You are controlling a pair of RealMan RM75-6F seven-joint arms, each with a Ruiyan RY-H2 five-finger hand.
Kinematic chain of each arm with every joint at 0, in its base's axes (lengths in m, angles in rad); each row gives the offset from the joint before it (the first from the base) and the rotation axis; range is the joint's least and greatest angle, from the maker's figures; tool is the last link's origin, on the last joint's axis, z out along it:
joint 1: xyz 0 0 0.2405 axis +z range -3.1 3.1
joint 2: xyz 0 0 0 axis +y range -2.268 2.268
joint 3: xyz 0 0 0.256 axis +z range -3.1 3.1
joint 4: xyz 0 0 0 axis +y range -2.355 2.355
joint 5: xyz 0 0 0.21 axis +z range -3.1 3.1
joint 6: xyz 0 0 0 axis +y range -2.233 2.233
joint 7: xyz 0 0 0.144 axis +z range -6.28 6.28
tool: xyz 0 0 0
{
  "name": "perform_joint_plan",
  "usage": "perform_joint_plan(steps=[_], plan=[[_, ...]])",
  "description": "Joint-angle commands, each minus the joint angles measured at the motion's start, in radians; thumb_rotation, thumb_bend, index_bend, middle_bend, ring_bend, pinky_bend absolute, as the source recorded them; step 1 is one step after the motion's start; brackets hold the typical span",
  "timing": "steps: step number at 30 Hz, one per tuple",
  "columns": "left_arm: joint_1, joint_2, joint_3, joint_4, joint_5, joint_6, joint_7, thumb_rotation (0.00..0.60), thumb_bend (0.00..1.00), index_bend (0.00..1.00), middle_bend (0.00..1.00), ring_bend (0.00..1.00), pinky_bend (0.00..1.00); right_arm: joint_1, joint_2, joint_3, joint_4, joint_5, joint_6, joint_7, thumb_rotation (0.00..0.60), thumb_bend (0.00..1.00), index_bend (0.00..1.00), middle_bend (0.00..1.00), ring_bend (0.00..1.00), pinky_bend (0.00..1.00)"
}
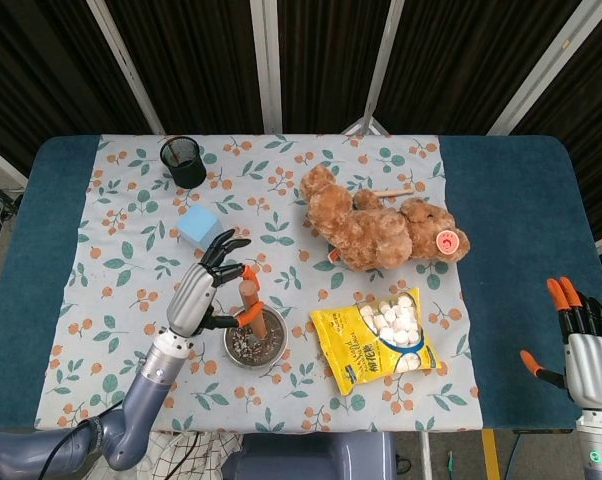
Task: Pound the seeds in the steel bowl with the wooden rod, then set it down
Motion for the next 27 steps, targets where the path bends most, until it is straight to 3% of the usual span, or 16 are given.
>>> perform_joint_plan(steps=[1, 27], plan=[[-0.001, -0.01, 0.008, 0.022, 0.016, 0.004, -0.01, 0.6, 0.91, 0.6, 0.62, 0.16, 0.04, 0.001, 0.001, 0.001, -0.001, 0.0, -0.001, 0.0, 0.6, 0.23, 0.0, 0.0, 0.0, 0.0], [0.011, -0.096, 0.082, 0.224, 0.083, 0.022, -0.085, 0.6, 0.91, 0.6, 0.63, 0.17, 0.05, 0.0, -0.002, 0.0, 0.0, -0.001, 0.0, -0.002, 0.6, 0.23, 0.0, 0.0, 0.0, 0.0]])
